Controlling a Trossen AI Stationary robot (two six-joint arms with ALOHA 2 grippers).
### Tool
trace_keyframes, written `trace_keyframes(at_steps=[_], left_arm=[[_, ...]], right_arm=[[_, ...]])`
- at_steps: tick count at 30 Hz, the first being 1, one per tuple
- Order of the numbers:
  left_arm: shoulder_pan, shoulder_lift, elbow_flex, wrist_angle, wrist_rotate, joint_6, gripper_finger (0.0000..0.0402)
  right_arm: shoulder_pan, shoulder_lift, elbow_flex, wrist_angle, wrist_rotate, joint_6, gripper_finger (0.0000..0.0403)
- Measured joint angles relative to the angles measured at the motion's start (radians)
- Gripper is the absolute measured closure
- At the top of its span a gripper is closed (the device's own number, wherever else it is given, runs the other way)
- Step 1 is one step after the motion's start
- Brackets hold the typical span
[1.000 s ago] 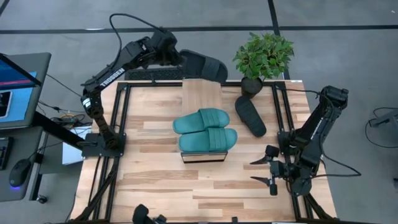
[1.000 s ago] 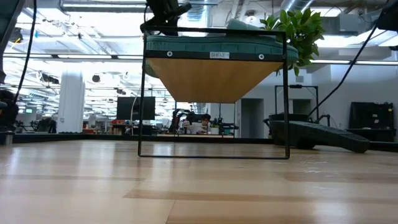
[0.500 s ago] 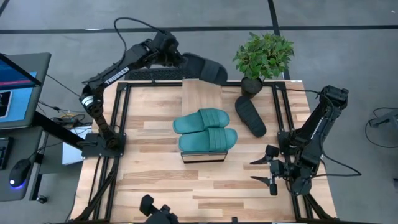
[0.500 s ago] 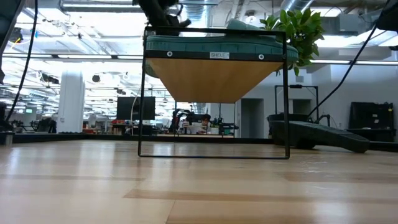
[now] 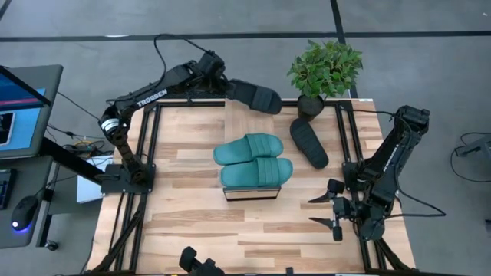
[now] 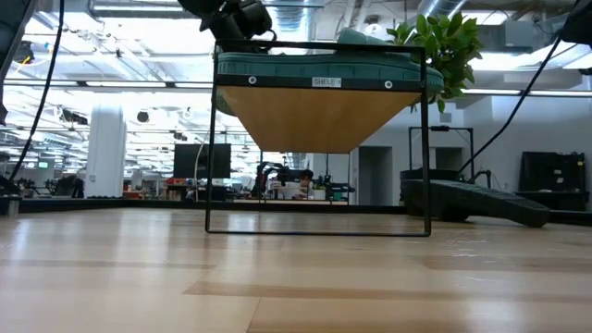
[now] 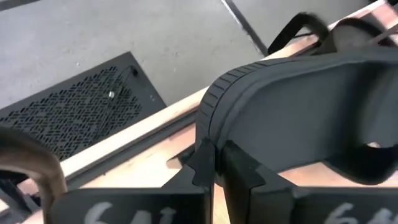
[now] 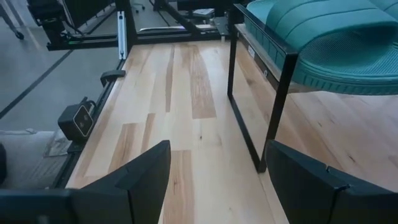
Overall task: Pick and place slides into the shelf
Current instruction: Put the left black slipper on the shelf
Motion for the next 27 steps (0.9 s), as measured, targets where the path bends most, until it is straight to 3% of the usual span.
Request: trace_keyframes(at_steps=[27], left_arm=[[-0.063, -0.001, -0.042, -0.146, -0.052, -0.065, 0.0401]], right_arm=[[0.002, 0.0, 0.0, 0.029, -0.001, 0.0, 0.0148]])
